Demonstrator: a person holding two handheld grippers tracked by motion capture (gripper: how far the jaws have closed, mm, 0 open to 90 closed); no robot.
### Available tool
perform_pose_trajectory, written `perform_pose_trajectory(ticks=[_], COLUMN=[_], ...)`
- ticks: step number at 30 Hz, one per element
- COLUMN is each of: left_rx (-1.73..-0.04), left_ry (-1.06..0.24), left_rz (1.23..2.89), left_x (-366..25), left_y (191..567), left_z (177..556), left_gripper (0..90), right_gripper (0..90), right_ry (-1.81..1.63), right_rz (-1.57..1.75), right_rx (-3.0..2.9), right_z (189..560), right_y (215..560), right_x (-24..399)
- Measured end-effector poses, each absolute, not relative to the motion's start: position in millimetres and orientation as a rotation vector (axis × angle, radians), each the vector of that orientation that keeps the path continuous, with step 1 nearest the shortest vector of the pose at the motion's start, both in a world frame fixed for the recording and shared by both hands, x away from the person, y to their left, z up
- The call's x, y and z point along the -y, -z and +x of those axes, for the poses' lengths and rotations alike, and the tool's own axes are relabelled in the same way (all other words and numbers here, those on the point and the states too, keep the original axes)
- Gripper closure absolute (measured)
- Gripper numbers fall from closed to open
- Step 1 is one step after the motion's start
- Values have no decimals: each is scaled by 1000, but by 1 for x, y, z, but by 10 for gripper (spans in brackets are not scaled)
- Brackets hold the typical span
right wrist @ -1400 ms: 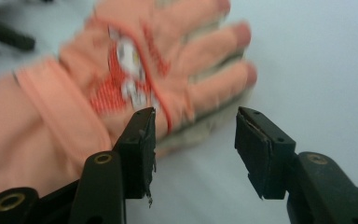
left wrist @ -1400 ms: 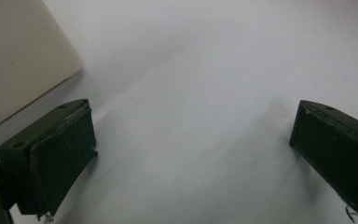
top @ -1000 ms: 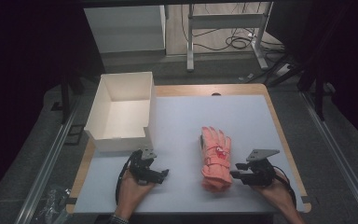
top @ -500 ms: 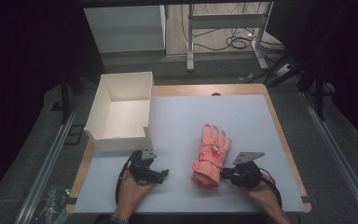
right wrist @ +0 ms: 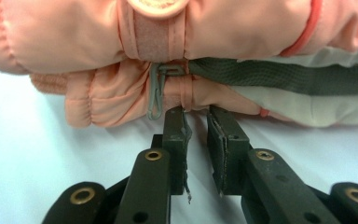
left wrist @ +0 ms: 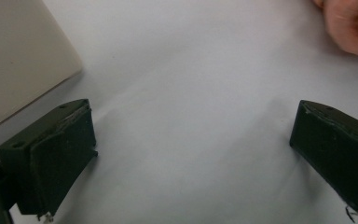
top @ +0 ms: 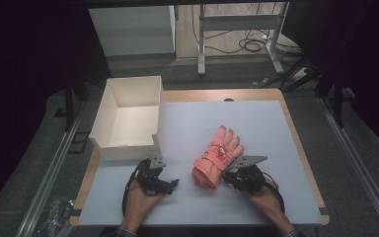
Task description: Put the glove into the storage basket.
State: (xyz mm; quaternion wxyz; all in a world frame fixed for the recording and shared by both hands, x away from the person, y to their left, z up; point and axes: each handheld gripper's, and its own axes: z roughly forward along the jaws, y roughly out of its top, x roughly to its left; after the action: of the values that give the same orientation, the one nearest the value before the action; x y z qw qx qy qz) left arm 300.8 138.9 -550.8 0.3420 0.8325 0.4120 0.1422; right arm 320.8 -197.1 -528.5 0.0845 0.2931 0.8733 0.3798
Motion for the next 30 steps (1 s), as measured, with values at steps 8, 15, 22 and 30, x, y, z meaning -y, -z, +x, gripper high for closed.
perform_pose_trajectory(ticks=[8,15,22,30], left_rx=[-1072,-1072,-1076,-1076], left_ry=[-370,-370,-371,-373], left_rz=[2166,2166,2172,2172], left_x=[-139,-139,-138,-137], left_y=[551,551,550,550], left_z=[301,301,301,301], left_gripper=[2,3,1,0], right_gripper=[762,763,727,598], right_ry=[-1137,-1131,-1114,-1112], right_rz=[878,875,865,840], right_rx=[-2591,-2585,-2580,-2521], right_z=[334,344,342,333], right_y=[530,531,529,517], right_x=[181,173,171,190])
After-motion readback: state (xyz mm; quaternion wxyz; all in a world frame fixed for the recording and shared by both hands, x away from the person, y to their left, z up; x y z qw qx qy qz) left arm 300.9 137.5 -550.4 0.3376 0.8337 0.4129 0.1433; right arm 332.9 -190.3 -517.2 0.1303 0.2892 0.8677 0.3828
